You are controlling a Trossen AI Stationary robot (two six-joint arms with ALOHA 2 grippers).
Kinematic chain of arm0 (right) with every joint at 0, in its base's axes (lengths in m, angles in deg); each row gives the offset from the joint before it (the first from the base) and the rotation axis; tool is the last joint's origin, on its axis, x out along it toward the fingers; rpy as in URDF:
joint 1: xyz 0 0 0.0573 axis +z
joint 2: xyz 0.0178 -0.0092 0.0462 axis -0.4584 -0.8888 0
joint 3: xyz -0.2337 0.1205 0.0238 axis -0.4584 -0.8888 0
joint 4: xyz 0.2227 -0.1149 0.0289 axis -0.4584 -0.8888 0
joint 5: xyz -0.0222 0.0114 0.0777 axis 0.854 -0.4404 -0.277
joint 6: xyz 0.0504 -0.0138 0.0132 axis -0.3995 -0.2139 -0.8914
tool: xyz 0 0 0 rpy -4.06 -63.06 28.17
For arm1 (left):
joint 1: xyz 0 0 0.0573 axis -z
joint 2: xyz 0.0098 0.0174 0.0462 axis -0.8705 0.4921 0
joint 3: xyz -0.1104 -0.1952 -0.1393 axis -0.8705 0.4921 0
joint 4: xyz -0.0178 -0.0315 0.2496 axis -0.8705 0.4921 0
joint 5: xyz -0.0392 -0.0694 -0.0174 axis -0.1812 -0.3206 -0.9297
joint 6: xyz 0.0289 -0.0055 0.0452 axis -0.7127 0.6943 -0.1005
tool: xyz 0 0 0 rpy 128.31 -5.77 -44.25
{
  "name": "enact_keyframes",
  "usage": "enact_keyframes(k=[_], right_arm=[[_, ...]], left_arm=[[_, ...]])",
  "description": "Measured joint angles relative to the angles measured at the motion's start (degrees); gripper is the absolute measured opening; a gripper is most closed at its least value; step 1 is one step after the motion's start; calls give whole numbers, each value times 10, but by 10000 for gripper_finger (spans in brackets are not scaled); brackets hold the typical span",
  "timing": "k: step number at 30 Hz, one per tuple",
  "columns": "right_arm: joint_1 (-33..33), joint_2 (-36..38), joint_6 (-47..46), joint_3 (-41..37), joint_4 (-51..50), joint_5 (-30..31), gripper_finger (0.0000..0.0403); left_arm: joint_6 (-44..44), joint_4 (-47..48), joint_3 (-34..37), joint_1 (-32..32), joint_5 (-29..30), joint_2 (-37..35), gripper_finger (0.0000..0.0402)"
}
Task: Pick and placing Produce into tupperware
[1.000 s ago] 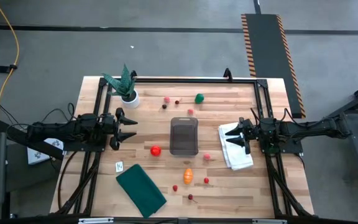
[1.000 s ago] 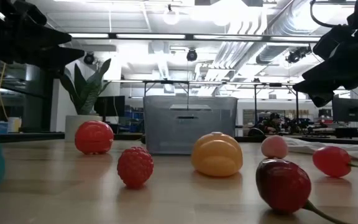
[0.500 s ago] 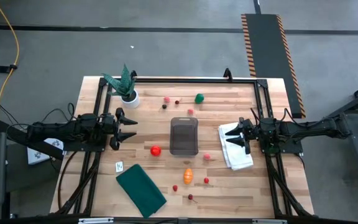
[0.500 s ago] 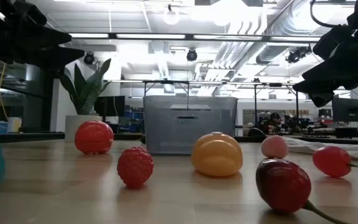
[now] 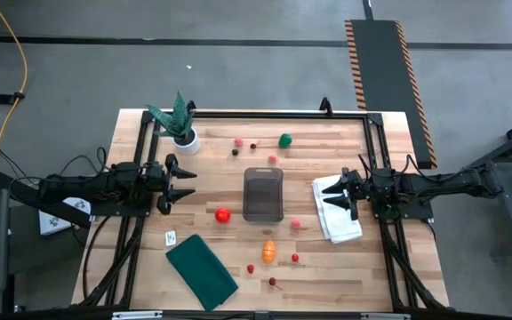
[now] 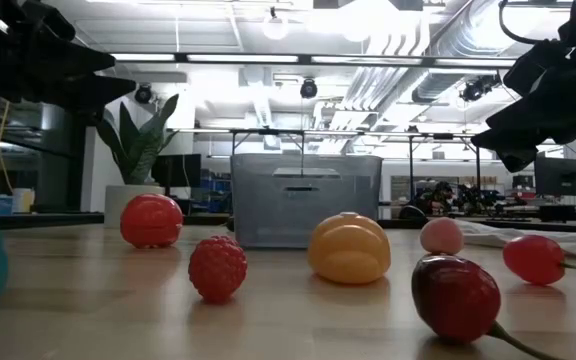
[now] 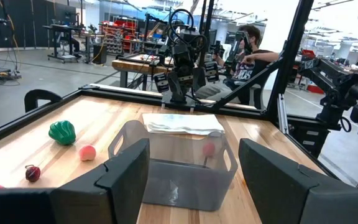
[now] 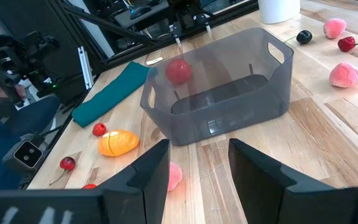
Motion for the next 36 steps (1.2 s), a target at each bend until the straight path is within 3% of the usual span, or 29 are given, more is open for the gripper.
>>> enact_keyframes(k=[15,27,29,36], right_arm=[[0,0,0,0,0,0,156],[0,0,-13,0,2,0,156],[0,0,-60,0,15,0,156],[0,0,-356,0,115,6,156]], left_arm=[[8,0,0,0,0,0,237],[218,0,0,0,-1,0,237],[250,0,0,0,0,0,237],[355,-9,0,0,0,0,237]])
